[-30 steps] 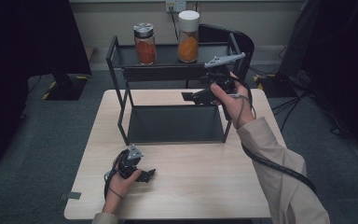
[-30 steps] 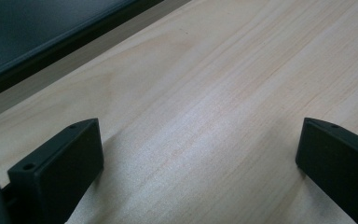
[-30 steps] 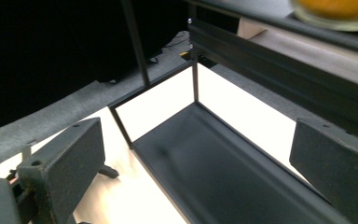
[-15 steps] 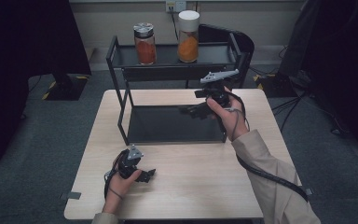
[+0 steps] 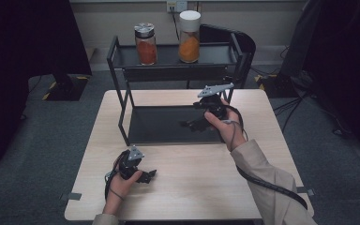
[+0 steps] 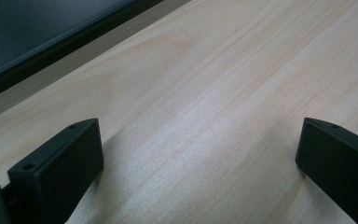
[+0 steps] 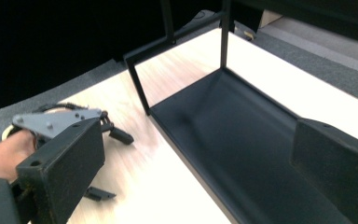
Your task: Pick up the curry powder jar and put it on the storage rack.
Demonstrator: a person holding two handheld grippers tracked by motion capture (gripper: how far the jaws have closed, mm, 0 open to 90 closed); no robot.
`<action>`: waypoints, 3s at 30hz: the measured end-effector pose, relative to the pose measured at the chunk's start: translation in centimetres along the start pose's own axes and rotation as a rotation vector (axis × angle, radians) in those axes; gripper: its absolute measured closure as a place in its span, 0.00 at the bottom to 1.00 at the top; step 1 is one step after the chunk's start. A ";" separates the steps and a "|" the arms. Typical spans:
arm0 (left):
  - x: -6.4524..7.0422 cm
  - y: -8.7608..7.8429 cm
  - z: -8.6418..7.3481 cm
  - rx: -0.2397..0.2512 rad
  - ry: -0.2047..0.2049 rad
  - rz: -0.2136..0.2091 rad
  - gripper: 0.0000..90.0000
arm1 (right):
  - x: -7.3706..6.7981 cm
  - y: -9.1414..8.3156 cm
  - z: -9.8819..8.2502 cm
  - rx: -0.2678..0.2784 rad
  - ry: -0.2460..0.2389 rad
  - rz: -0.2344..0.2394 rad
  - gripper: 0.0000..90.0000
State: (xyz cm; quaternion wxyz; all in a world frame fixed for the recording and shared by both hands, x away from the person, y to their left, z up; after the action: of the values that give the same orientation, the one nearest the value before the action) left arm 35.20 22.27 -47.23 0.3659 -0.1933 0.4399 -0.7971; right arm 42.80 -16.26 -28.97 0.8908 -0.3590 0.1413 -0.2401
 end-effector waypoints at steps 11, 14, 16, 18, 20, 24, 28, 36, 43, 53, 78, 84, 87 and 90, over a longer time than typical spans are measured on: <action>0.0 0.0 0.0 -0.001 0.002 0.001 0.00 | -0.2 1.8 -2.2 -0.005 -0.006 0.020 0.02; 0.0 0.0 0.0 -0.001 0.003 0.002 0.00 | -0.2 2.2 -2.6 -0.009 -0.009 0.025 0.02; 0.0 0.0 0.0 -0.002 0.003 0.002 0.00 | -0.2 2.4 -3.0 -0.009 -0.009 0.028 0.02; 0.0 0.0 0.0 -0.001 0.002 0.002 0.00 | -0.2 2.6 -3.5 -0.005 -0.001 0.035 0.02; 0.0 0.0 0.0 -0.002 0.003 0.002 0.00 | -0.1 2.9 -4.0 -0.006 0.005 0.038 0.02; 0.0 0.0 0.0 -0.001 0.003 0.002 0.00 | 0.0 3.4 -4.8 -0.015 0.011 0.037 0.02; 0.0 0.0 0.0 -0.001 0.002 0.002 0.00 | 0.1 3.8 -5.6 -0.029 0.002 0.029 0.02; 0.0 0.0 0.0 -0.001 0.003 0.002 0.00 | 0.3 4.5 -7.3 -0.038 0.003 0.022 0.02; 0.0 0.0 0.0 -0.001 0.003 0.002 0.00 | 0.4 5.2 -8.9 -0.058 0.003 0.022 0.02; 0.0 0.0 0.0 -0.001 0.003 0.002 0.00 | 0.7 5.7 -10.9 -0.074 0.004 0.025 0.02; 0.0 0.0 0.0 0.000 0.002 0.002 0.00 | 1.9 4.9 -15.4 -0.089 0.046 -0.002 0.02; 0.0 0.0 0.0 -0.001 0.002 0.002 0.00 | 2.1 4.7 -16.7 -0.083 0.062 0.005 0.02; 0.0 0.0 0.0 -0.001 0.002 0.002 0.00 | 2.1 4.5 -17.3 -0.089 0.064 -0.002 0.02; 0.0 0.0 0.0 -0.001 0.002 0.002 0.00 | 2.2 4.3 -17.8 -0.097 0.066 -0.007 0.02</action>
State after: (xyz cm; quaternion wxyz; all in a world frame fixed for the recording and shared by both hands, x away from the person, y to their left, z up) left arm 35.21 22.28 -47.22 0.3660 -0.1922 0.4406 -0.7968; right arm 38.53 -24.93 -44.69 0.8663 -0.3943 0.1809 -0.2478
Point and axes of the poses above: each handheld gripper's, and its own axes: y roughly forward along the jaws, z roughly out of its top, x roughly to its right, the point moved 7 cm from there along y, roughly forward along the jaws, and after that the axes turned 15 degrees about -x, right-handed, at the moved point
